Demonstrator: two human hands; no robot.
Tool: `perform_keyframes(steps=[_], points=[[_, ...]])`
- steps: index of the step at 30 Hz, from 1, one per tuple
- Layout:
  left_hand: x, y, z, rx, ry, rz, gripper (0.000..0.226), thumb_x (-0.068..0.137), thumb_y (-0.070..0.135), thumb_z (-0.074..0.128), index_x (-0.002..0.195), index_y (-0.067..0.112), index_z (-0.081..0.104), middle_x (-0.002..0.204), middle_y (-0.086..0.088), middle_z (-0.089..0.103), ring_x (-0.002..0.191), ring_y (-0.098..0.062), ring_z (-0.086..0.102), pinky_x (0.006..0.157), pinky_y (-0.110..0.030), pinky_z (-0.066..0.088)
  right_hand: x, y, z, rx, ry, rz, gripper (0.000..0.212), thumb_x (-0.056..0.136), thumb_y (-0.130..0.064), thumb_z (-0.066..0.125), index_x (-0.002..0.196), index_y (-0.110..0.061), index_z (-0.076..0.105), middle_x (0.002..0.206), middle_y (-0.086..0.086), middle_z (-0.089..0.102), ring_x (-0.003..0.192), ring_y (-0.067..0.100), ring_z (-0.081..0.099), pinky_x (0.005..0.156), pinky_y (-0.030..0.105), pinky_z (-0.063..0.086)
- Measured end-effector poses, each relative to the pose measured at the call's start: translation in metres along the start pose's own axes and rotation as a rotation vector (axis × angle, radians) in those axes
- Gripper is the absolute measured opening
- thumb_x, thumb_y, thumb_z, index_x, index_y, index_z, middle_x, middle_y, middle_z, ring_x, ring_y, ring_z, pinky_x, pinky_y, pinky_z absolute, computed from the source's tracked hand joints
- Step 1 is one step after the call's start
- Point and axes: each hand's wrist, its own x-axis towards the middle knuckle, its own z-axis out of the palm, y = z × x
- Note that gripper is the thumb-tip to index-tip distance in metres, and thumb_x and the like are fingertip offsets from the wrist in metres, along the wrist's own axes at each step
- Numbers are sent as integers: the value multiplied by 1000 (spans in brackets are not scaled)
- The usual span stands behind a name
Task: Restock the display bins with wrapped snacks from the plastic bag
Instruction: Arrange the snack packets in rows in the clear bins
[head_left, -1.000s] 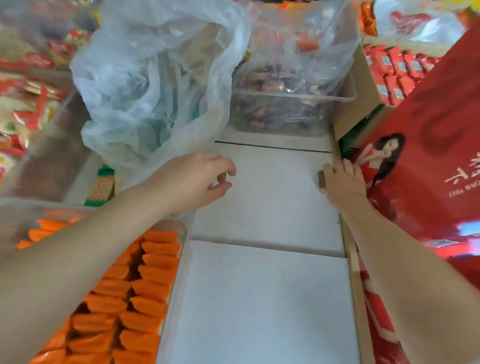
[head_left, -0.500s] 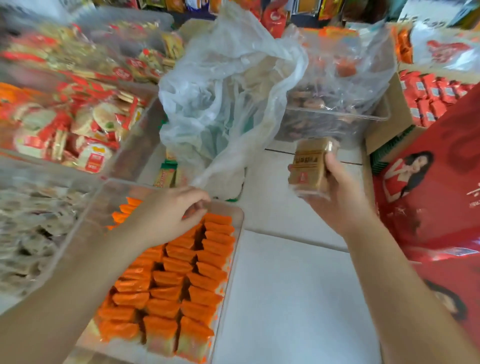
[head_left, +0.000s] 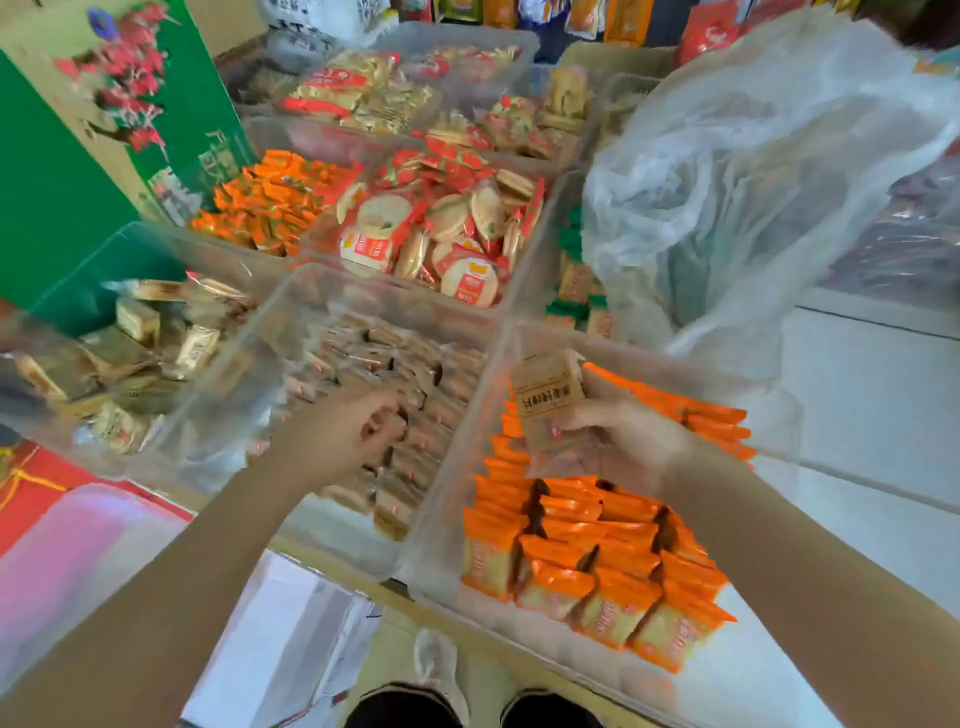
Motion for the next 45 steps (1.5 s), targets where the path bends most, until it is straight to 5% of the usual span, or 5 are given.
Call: perform_keyframes(steps=[8,12,23,41,45], points=[[-3,-136,26,357,-289,121,91,75,55,66,148,22,22,153,-5,20,138,-26,26,106,-38,31,75,28,89,-551,213,-44,37,86,2,61,102,-31,56,107,-1,60,94,19,61,85,40,53],[0,-152,33,354,-259,240,90,75,32,72,148,21,20,145,-9,31,130,-28,34,99,-37,35,100,40,112,-1066,196,-61,57,74,-24,75,125,-27,49,113,0,57,105,17,57,90,36,49],[28,-160,31,488,-176,357,88,74,60,63,139,17,24,130,-6,39,116,-24,42,89,-34,40,129,97,164,-1627,95,146,43,85,-39,61,119,-19,45,112,5,57,99,24,57,82,36,50],[11,-182,23,650,-371,276,92,81,13,63,146,16,-2,139,-23,14,100,-30,50,77,-30,38,162,124,183,-1605,130,150,43,88,-32,57,122,-15,39,110,8,58,93,28,60,77,41,53],[15,-186,23,742,-211,338,88,66,13,71,137,15,19,118,-15,46,88,-25,55,70,-30,42,173,125,191,-1632,186,62,44,89,-34,56,125,-14,41,115,6,51,98,27,55,70,31,47]])
